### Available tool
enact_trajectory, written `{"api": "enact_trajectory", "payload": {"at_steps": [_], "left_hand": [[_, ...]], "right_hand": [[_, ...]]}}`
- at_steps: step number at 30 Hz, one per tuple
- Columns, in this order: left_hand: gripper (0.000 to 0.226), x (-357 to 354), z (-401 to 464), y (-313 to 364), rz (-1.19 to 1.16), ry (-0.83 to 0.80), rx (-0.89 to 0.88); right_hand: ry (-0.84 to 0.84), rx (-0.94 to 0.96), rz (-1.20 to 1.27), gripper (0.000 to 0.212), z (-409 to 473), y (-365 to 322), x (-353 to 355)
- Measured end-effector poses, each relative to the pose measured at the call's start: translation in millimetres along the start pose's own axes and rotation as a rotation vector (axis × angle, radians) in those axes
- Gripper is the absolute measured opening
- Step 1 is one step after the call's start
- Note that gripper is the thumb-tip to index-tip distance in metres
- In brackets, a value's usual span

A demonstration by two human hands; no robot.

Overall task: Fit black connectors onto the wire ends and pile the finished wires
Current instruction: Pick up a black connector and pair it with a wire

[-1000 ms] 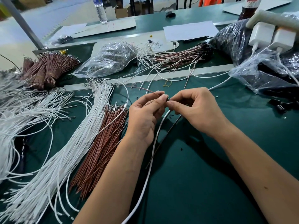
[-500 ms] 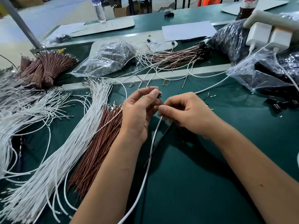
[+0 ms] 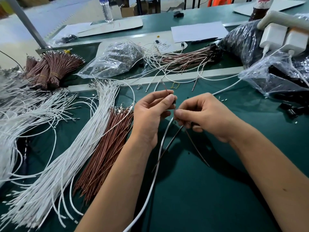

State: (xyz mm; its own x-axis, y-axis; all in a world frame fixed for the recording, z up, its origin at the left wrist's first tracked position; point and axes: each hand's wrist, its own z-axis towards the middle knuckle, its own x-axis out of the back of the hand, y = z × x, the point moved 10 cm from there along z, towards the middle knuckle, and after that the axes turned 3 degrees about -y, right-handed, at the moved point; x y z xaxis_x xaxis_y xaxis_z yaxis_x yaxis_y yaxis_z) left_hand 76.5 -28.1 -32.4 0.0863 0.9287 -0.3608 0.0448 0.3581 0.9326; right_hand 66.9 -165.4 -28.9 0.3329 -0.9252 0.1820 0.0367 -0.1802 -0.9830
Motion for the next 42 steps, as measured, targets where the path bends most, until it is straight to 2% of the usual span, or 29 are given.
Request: {"api": "enact_trajectory", "payload": {"at_steps": [3, 5, 11, 17, 22, 28, 36, 42], "left_hand": [[0.012, 2, 0, 2, -0.036, 0.009, -0.004], [0.011, 0, 0, 3, -0.036, -0.006, -0.007], [0.014, -3, 0, 8, -0.023, -0.055, -0.046], [0.024, -7, 0, 10, -0.009, -0.117, -0.069], [0.032, -5, 1, 5, -0.024, -0.092, -0.042], [0.015, -5, 3, -6, -0.131, -0.097, 0.074], [0.022, -10, 1, -8, -0.17, -0.139, 0.141], [0.023, -9, 2, -9, -0.137, -0.133, 0.136]], "right_hand": [[-0.182, -0.077, -0.062, 0.018, -4, 6, -16], [-0.238, -0.096, -0.082, 0.017, -6, 8, -22], [-0.029, -0.018, 0.074, 0.015, -1, 0, -3], [-0.049, -0.004, 0.063, 0.015, -1, 0, -3], [-0.046, 0.014, 0.079, 0.014, 0, -3, -2], [-0.022, 0.014, 0.078, 0.013, 0, -2, -1], [0.018, 0.024, 0.111, 0.012, 0, -4, 1], [-0.016, 0.034, 0.109, 0.011, 0, -5, -3]]}}
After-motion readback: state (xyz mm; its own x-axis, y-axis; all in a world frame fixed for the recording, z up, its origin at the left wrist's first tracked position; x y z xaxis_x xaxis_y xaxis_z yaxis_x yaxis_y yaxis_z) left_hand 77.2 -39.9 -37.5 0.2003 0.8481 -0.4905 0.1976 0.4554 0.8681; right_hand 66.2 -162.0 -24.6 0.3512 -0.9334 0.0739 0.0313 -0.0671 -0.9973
